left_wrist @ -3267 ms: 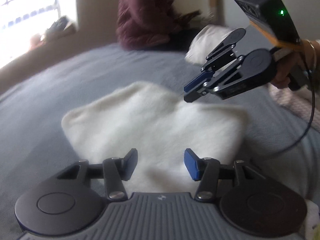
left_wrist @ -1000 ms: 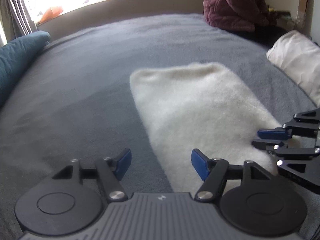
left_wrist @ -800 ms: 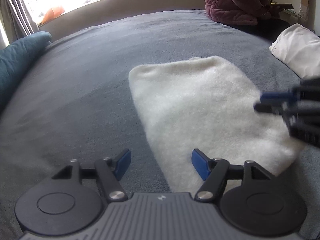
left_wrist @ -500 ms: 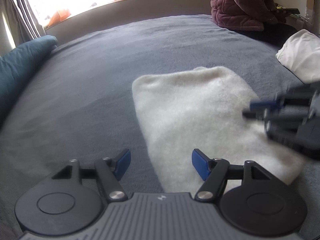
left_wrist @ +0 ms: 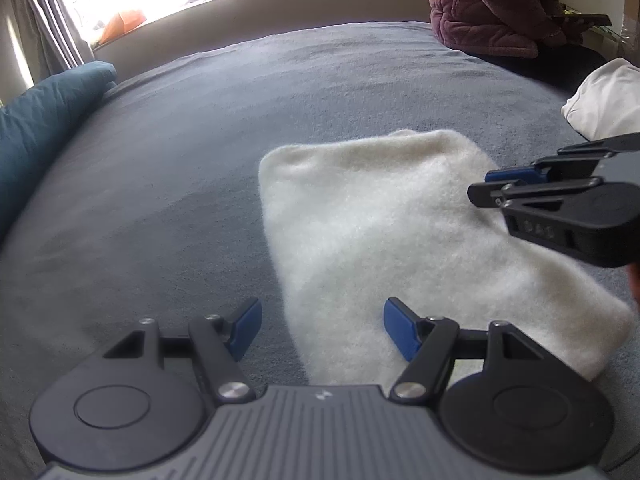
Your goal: Fold clothes
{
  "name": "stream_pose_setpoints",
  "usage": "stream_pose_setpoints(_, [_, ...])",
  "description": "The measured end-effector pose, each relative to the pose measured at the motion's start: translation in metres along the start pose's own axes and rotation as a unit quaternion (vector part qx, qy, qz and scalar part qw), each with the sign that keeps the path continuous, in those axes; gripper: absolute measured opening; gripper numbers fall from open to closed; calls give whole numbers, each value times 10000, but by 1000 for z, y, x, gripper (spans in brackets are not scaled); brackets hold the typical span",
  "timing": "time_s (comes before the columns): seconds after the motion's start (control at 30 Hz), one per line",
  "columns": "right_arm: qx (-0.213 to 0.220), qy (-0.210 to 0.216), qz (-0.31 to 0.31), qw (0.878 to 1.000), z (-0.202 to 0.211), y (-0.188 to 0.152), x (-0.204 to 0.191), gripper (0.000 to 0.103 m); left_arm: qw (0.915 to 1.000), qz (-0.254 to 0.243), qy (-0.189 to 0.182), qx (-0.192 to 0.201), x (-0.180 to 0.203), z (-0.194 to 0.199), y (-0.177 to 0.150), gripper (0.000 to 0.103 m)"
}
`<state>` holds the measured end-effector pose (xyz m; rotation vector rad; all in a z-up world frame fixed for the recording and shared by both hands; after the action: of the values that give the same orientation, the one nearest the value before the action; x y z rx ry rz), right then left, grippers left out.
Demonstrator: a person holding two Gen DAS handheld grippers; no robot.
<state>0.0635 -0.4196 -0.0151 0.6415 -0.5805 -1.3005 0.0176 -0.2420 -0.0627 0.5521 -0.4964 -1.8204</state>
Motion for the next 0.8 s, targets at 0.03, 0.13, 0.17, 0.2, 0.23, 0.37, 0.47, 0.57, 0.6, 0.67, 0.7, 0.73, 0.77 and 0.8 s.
stream_pose_setpoints(0.03, [-53,-37,35,10000,-5,-2,1,15,10000,9,-5,-8,1,-1,0,69])
stream_pose_setpoints(0.13, [-177,-40,-7,9998,-17,-13,3,15,10000,15,-16,-8,0,-2,-1,70])
stream_pose_setpoints(0.17, [-171,-33,-23,9998,-17,-13,3,15,10000,18,-21,-13,0,-2,-1,70])
stream_pose_setpoints(0.2, [-179,-29,-22,9998,-16,-10,3,15,10000,21,-27,-19,0,-2,-1,71])
stream_pose_setpoints(0.23, [-193,-28,-17,9998,-17,-10,3,15,10000,25,-33,-24,0,-2,-2,71])
stream_pose_setpoints(0.37, [-217,-35,6,9998,-12,-8,1,15,10000,37,-20,-28,1,-3,-1,71])
stream_pose_setpoints(0.47, [-204,-47,-5,9998,-12,-9,1,15,10000,21,-2,-10,2,-2,-1,71])
stream_pose_setpoints(0.57, [-207,-53,-6,9998,-11,-8,0,15,10000,32,5,-20,1,-2,-2,71])
stream_pose_setpoints(0.6, [-211,-54,-9,9998,-11,-8,0,15,10000,33,8,-24,1,-2,-1,71])
stream_pose_setpoints(0.67, [-217,-59,-12,9997,-11,-8,0,15,10000,28,17,-27,1,-2,-1,71])
stream_pose_setpoints(0.7, [-219,-65,-12,9997,-12,-8,-1,15,10000,25,22,-26,1,-2,-1,71])
stream_pose_setpoints(0.73, [-222,-70,-12,9997,-12,-8,-1,15,10000,25,24,-25,1,-2,-1,71])
stream_pose_setpoints(0.77, [-223,-70,-9,9997,-12,-8,-1,15,10000,25,27,-23,1,-2,-1,71])
stream_pose_setpoints(0.8, [-225,-69,-5,9997,-12,-8,-1,15,10000,25,29,-22,1,-2,-1,71])
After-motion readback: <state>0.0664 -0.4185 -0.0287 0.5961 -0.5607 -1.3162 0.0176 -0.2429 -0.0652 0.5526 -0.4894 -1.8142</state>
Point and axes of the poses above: each gripper's, at about its wrist camera, not at the fingertips, and z roughly against the way its jaws point, x to its right, y to its top, the point moved 5 cm from there along -z, roughly the way its jaws point, and after that the axes turned 1 degree about y, right-handed, at the moved point
